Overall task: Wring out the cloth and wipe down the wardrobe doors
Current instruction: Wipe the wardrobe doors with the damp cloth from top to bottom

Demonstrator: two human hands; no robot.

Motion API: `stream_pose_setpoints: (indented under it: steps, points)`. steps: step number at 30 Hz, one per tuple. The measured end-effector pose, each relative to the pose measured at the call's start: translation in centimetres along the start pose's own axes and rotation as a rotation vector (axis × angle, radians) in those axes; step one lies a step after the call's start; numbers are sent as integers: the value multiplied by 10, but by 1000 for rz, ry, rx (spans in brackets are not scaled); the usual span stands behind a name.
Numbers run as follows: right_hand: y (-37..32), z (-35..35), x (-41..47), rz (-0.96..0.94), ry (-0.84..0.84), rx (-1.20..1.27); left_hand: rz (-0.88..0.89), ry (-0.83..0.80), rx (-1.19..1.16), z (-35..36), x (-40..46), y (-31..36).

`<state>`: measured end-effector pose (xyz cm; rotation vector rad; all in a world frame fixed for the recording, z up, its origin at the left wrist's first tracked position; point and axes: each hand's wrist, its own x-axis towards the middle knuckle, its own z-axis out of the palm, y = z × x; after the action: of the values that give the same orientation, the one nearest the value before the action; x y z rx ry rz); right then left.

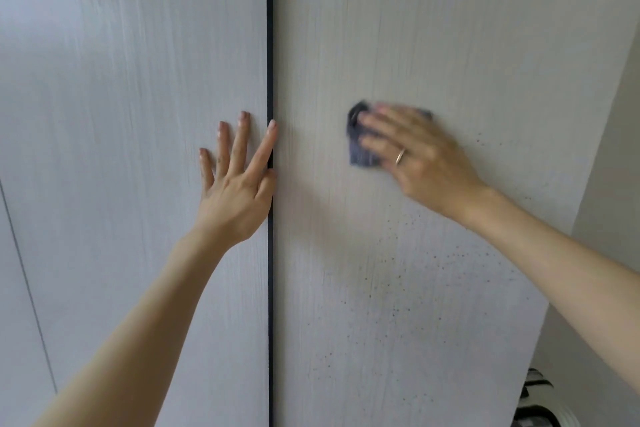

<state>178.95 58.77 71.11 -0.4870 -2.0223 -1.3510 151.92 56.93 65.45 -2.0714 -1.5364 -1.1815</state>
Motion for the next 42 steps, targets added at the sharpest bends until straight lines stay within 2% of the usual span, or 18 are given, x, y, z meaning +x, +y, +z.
stream_pose_setpoints:
  steps: [2, 4, 5, 9, 11, 14, 17, 19, 21, 23, 26, 28, 30, 34, 36, 39, 40, 42]
  points:
    - [1, -4, 7, 199, 107, -21, -13, 16, -8, 2, -1, 2]
    - [-15, 5, -8, 237, 143, 0, -23, 34, -20, 4, -2, 4]
    - [-26, 12, -23, 179, 115, 27, -32, 41, -26, 5, -2, 5]
    - [-46, 17, -82, -285, -177, 112, -61, 68, -56, 8, -2, 7]
    - [-33, 8, -79, -366, -225, 84, -64, 86, -60, 10, -2, 9]
    - [-6, -8, -51, -222, -109, -16, -69, 107, -58, 14, -2, 10]
    - [14, -22, -32, 116, 63, -126, -83, 126, -60, 15, -3, 12]
    - [13, -22, -31, 343, 160, -107, -98, 131, -55, 16, -3, 13]
    - [-3, -15, -45, 444, 206, -48, -103, 140, -61, 16, -4, 14]
    - [-26, -6, -75, 359, 149, 9, -112, 148, -69, 16, -4, 16]
    - [-48, -7, -124, -39, -113, -10, -151, 145, -101, 17, -4, 20]
    - [-32, -16, -126, -154, -193, -18, -166, 160, -114, 19, -4, 23]
    - [-3, -27, -103, -69, -119, -51, -171, 163, -121, 20, -5, 24]
    - [52, -50, -52, 455, 134, -93, -178, 169, -132, 20, -5, 25]
    - [49, -48, -53, 608, 205, -75, -180, 172, -129, 21, -5, 25]
    - [12, -33, -89, 618, 214, -49, -175, 176, -126, 20, -5, 25]
    - [-4, -28, -110, 550, 159, -48, -171, 174, -123, 20, -5, 26]
    - [-29, -26, -154, 291, -27, -70, -167, 161, -124, 19, -6, 25]
